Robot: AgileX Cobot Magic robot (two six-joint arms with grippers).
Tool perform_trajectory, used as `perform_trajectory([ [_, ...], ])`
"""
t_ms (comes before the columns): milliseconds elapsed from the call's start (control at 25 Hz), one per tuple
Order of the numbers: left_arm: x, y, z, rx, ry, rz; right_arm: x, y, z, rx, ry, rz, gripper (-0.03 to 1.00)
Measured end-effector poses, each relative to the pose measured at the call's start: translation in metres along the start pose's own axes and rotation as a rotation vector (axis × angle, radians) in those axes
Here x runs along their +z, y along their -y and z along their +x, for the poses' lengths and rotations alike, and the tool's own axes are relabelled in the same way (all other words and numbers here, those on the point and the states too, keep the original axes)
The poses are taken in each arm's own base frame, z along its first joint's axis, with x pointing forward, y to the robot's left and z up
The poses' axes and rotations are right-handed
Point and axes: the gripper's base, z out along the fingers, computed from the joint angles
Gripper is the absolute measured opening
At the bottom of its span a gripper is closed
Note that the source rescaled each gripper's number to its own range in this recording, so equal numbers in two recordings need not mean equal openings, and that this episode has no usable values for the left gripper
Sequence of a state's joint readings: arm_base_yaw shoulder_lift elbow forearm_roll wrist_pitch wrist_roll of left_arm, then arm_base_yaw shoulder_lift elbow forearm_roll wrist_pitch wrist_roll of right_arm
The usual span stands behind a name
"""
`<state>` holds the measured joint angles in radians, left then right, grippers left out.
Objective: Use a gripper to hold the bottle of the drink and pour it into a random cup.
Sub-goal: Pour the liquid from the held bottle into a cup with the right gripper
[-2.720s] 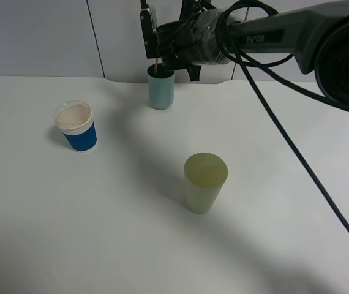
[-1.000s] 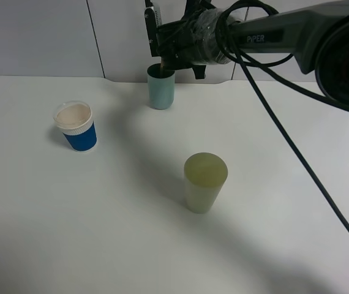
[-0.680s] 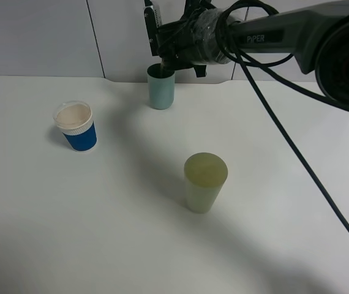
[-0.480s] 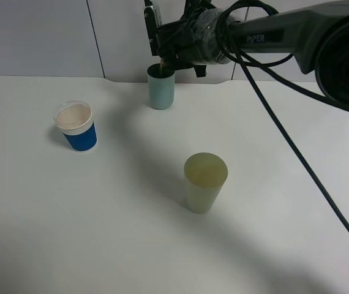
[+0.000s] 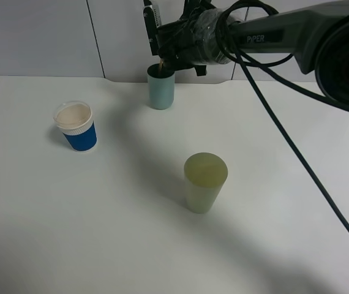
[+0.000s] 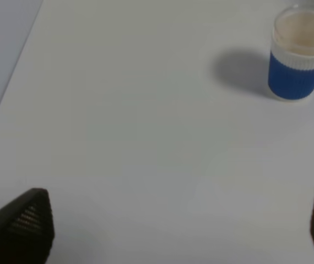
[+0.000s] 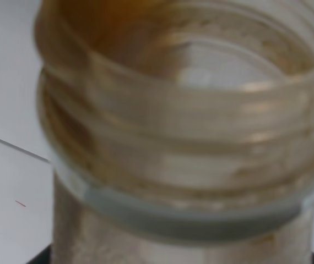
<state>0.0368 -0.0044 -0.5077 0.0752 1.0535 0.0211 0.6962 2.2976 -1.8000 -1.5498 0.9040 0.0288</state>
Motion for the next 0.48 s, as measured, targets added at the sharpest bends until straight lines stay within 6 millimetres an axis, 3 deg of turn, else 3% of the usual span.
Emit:
perform_trajectory([
  [480,0.0000,0.0000,0.0000,0.000,0.000,0.000,0.0000,0.0000,0.0009,0.000,-0.010,0.000,0.00],
])
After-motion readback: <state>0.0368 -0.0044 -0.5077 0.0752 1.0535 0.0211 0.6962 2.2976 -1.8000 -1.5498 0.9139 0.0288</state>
